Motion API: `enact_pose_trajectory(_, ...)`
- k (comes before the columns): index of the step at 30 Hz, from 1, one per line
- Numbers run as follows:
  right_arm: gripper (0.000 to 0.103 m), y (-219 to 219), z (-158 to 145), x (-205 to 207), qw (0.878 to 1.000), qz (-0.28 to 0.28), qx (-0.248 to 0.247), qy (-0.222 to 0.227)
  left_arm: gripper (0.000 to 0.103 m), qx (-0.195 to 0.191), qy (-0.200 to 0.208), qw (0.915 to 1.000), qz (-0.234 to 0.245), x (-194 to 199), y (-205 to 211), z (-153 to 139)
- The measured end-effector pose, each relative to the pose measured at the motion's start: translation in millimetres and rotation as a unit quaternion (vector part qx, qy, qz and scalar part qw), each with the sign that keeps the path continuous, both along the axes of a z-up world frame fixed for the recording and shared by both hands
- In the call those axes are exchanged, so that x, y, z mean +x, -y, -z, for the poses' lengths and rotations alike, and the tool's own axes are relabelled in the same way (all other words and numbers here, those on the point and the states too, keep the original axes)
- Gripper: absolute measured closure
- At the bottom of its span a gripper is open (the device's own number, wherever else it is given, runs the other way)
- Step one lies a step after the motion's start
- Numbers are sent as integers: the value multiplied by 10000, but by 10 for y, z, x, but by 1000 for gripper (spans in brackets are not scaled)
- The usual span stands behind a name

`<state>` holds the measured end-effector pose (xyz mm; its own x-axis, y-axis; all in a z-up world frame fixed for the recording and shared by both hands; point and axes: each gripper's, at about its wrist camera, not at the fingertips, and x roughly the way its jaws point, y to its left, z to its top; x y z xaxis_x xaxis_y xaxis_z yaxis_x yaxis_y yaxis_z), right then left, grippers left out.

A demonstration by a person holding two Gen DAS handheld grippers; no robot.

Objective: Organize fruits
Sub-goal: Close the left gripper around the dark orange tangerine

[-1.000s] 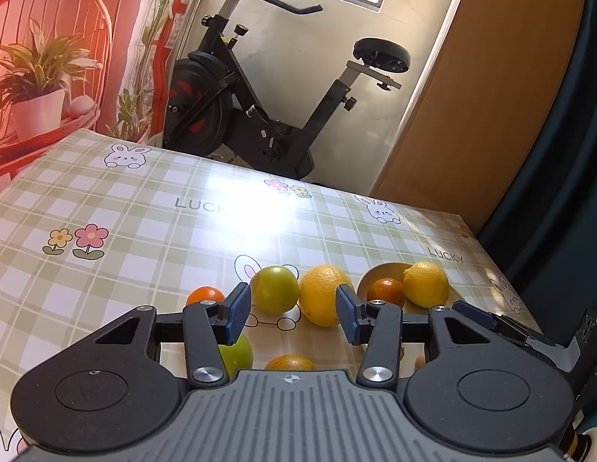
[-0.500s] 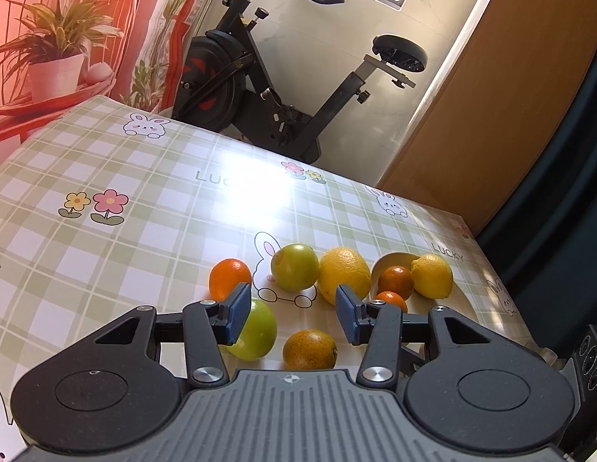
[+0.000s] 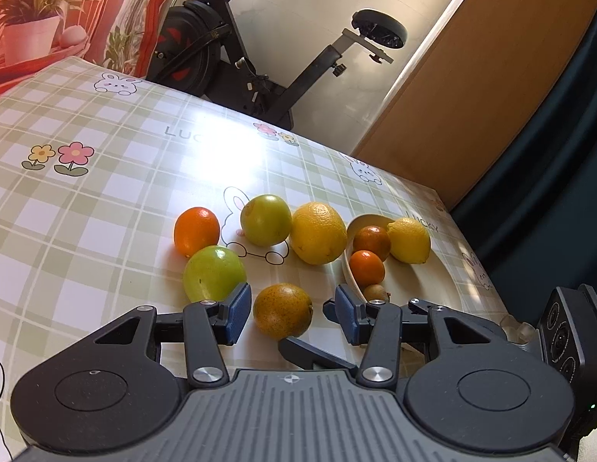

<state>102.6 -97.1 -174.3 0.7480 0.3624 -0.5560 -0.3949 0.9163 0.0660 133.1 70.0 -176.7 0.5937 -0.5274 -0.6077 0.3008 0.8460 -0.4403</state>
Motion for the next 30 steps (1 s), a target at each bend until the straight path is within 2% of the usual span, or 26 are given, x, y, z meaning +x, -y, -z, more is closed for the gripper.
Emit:
enact_pose_trajectory(5,59,-118,92,96,9997,-141,-197,-97,54,-11,-110,9999,52,50,41,117)
enact_pose_trajectory(27,59,-113,195,318,9994,5,-145,-323,54,284,-8,9996,23,237,204,236)
enact_pose_trajectory(30,59,-91,200,328,9993,59,-87,-356,61,329,-6,9994,46,224,211,234)
